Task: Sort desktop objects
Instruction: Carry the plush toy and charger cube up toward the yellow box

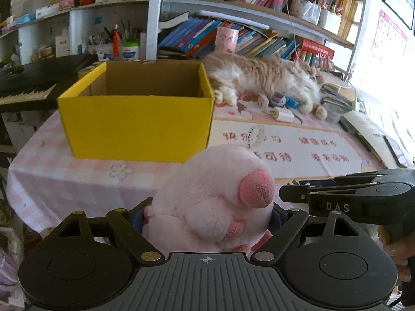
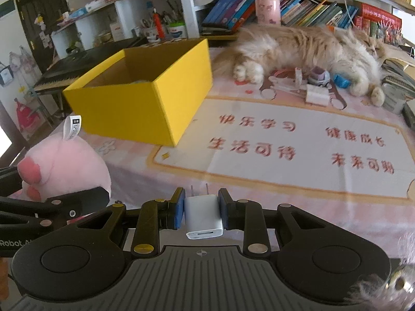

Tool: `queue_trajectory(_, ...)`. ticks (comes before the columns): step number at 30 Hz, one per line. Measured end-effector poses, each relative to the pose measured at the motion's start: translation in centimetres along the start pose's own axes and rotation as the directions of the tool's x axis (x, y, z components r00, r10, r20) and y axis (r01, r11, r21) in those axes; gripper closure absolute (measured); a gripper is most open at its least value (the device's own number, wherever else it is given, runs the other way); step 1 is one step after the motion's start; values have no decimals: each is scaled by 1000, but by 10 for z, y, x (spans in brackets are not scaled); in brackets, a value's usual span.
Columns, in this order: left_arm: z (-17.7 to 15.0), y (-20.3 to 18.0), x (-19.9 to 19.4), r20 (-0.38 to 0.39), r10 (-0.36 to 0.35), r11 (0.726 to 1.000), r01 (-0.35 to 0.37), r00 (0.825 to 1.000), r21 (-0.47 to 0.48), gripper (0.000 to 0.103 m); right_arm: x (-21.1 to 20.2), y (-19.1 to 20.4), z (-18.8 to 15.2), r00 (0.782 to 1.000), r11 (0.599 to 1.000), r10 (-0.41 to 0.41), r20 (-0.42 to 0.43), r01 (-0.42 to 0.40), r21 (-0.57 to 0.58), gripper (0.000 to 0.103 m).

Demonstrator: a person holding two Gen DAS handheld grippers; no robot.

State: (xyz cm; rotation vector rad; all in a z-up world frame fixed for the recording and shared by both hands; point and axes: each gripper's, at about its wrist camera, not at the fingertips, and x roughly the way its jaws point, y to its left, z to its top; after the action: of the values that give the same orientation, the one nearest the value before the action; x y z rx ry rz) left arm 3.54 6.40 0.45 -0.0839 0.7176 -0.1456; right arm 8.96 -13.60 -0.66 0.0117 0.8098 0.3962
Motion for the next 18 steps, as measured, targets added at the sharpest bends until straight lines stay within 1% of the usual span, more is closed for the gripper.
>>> queue_trajectory(9, -13, 20, -19, -9, 33, 999, -33, 999, -4, 16, 0, 34, -12, 999, 999, 40, -11, -40, -13, 78)
queue_trajectory(18, -17, 29, -23, -15, 37, 999, -37, 999, -8, 16, 2, 51, -13, 998, 997, 63, -21, -64, -33, 78)
